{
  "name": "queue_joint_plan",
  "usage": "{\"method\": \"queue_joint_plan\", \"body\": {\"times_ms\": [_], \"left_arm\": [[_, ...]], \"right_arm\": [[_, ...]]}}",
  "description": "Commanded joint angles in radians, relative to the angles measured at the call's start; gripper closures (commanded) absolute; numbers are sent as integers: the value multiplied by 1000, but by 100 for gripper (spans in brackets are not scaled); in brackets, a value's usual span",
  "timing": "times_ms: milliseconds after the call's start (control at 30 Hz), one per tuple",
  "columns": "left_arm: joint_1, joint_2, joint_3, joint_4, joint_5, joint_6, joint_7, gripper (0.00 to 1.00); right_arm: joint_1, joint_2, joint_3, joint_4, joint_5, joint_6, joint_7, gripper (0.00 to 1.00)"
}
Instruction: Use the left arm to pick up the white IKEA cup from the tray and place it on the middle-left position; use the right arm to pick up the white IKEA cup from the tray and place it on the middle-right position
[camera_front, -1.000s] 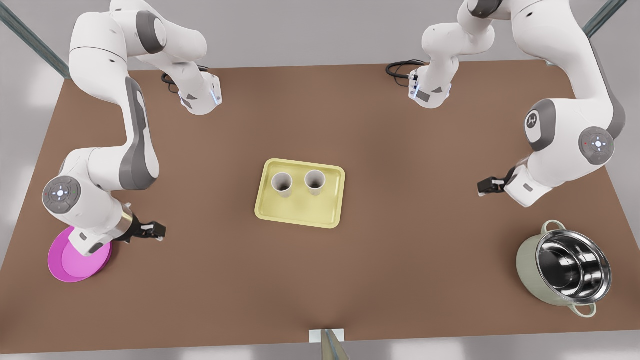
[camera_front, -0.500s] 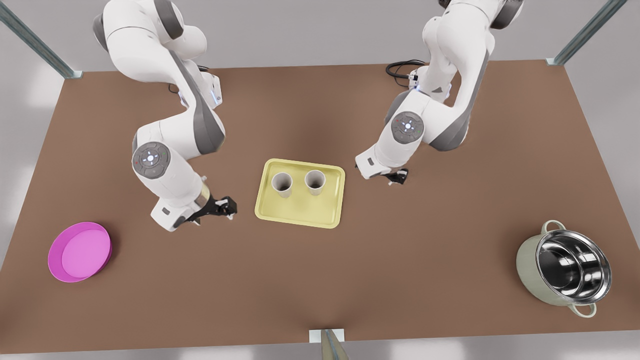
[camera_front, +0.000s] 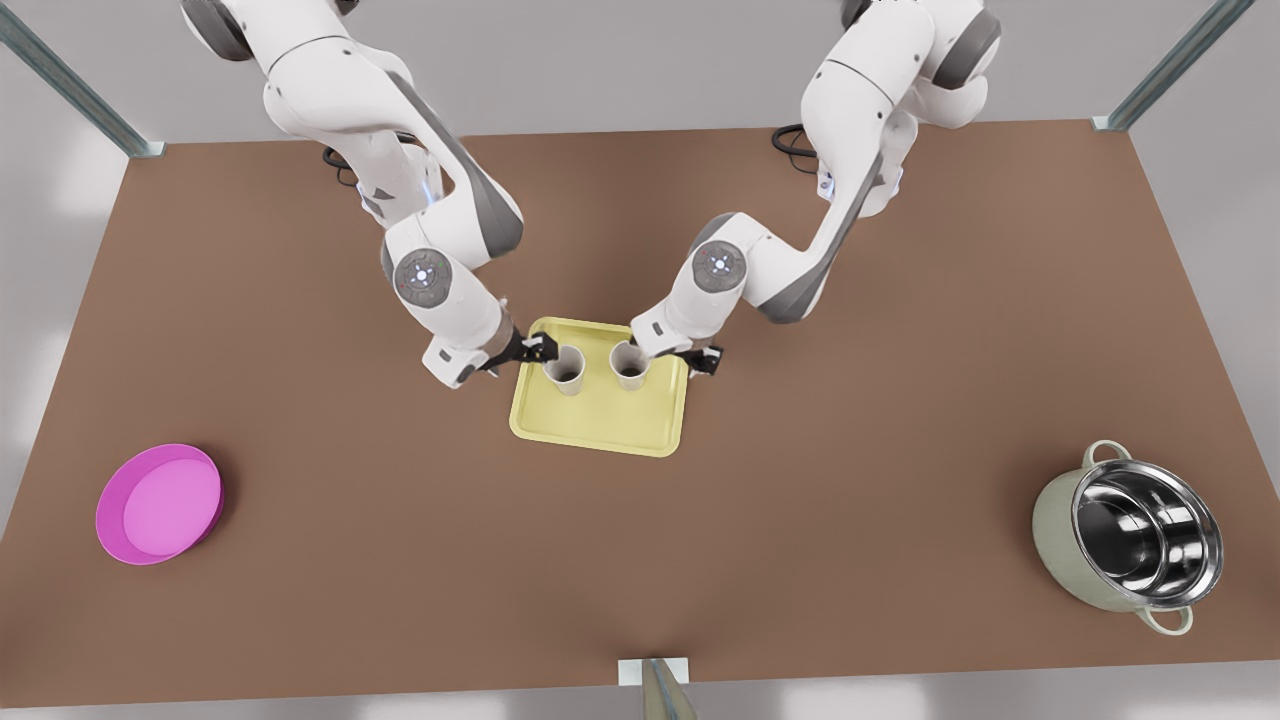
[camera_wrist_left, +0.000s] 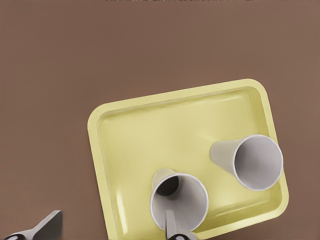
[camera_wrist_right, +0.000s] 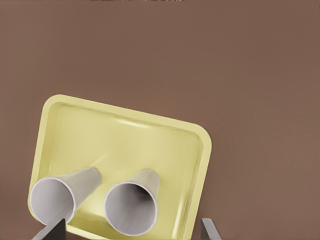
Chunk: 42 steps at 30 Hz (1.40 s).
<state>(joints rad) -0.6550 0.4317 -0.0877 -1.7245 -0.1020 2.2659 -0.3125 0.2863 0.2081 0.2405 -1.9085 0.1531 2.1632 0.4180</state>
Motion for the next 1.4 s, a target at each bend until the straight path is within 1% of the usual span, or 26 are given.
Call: {"method": "queue_joint_plan", "body": {"times_ms": [0,100,167,333,467,533,567,633,700,933,1067,1133,1367], "left_arm": [[6,2,3,-4,5,89,-184,0],[6,47,5,-6,7,153,-189,0],[2,82,5,-3,7,233,-221,0],[0,91,3,3,-1,322,-304,0],[-20,64,3,-18,5,313,-342,0],[-23,53,5,-105,131,317,-339,0],[-23,42,6,-133,156,317,-342,0],[-23,42,13,-141,165,317,-353,0],[-31,12,13,-161,176,314,-381,0],[-75,32,13,-164,197,323,-425,0],[-81,-8,13,-230,220,331,-434,0],[-87,2,13,-254,248,373,-461,0],[-110,35,13,-248,263,434,-545,0]], "right_arm": [[-12,11,-3,0,-1,96,153,0],[-7,43,-3,-1,-1,93,148,0],[-7,56,-3,-6,-1,90,146,0],[-4,77,-3,-23,-1,83,145,0],[-4,31,-1,-92,-1,83,114,0],[-4,11,-1,-110,-1,69,105,0],[-4,13,-1,-112,-1,69,105,0],[-4,31,-1,-113,-1,73,104,0],[-2,51,0,-113,-1,81,97,0],[2,119,3,-112,-1,107,91,0],[24,162,8,-110,0,133,93,1],[28,174,8,-107,2,135,94,1],[30,206,8,-109,0,135,77,4]]}}
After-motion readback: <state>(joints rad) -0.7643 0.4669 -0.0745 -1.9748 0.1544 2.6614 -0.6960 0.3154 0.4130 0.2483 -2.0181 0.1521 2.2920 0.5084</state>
